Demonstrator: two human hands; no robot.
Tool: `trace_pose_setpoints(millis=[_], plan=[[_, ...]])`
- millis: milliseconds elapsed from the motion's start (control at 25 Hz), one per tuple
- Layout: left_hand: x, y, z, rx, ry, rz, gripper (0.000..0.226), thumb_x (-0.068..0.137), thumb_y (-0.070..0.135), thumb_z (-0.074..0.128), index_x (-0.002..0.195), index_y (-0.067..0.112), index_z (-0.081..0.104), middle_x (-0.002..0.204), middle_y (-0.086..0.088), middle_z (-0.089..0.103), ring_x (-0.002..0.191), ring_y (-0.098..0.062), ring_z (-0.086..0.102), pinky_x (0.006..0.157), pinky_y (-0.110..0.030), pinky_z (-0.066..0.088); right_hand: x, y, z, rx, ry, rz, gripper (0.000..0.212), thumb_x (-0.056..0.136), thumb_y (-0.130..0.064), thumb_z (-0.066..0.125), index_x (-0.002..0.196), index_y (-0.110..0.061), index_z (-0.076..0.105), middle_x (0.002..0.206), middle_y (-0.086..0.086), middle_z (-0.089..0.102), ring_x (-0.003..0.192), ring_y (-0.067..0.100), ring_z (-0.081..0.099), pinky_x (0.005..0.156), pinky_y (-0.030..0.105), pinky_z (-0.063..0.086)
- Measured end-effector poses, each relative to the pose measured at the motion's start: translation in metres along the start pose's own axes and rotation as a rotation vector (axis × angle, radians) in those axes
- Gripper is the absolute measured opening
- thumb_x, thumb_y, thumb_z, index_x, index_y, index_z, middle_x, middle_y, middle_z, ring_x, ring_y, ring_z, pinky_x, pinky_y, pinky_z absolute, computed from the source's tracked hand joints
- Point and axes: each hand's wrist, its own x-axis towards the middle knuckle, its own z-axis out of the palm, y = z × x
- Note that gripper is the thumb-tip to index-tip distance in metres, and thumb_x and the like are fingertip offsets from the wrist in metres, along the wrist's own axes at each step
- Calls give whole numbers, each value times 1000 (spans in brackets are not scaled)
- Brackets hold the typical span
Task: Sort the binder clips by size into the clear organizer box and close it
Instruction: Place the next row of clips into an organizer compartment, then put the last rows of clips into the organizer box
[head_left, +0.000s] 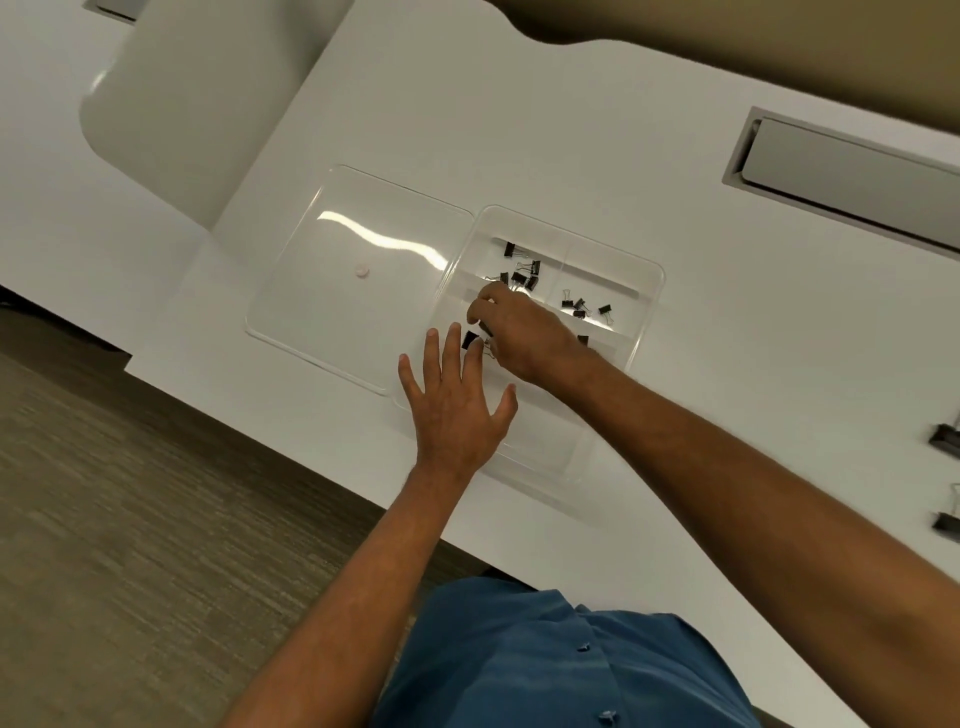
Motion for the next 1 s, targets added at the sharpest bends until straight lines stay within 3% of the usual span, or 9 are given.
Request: trace_pose_setpoints(millis=[160,320,560,720,1000], plan=[[-1,-1,-1,-23,32,25,72,90,68,42,145,21,46,161,-7,30,151,-28,20,118,-62,10,-27,3,-20,102,149,9,33,92,-3,63,123,-14,63,137,9,52,119,25,55,85,36,55],[-4,12,-10,-67,99,66,63,91,59,50,140,21,50,156,-8,37,146,-28,30,118,-59,13,-93,29,-41,246,420,93,19,96,-12,55,109,-22,65,119,-5,56,108,11,56,79,30,53],[-19,114,-29,-262,140,336,43,92,39,57,130,20,57,148,-4,44,139,-24,38,116,-54,23,-238,99,-41,289,635,390,26,90,-5,51,98,-26,63,105,-12,52,98,11,58,73,38,55],[-48,209,-23,-377,31,531,36,93,34,58,127,22,59,144,-1,47,135,-21,41,114,-49,28,-341,142,-27,324,680,586,27,90,-4,52,97,-27,64,104,-14,52,98,11,59,73,39,55],[-110,354,-2,-512,-329,804,30,93,31,61,123,23,61,127,6,62,119,-15,54,101,-28,34,-492,212,-9,267,742,850,21,92,-7,57,104,-22,65,110,-8,56,106,10,54,82,30,53]])
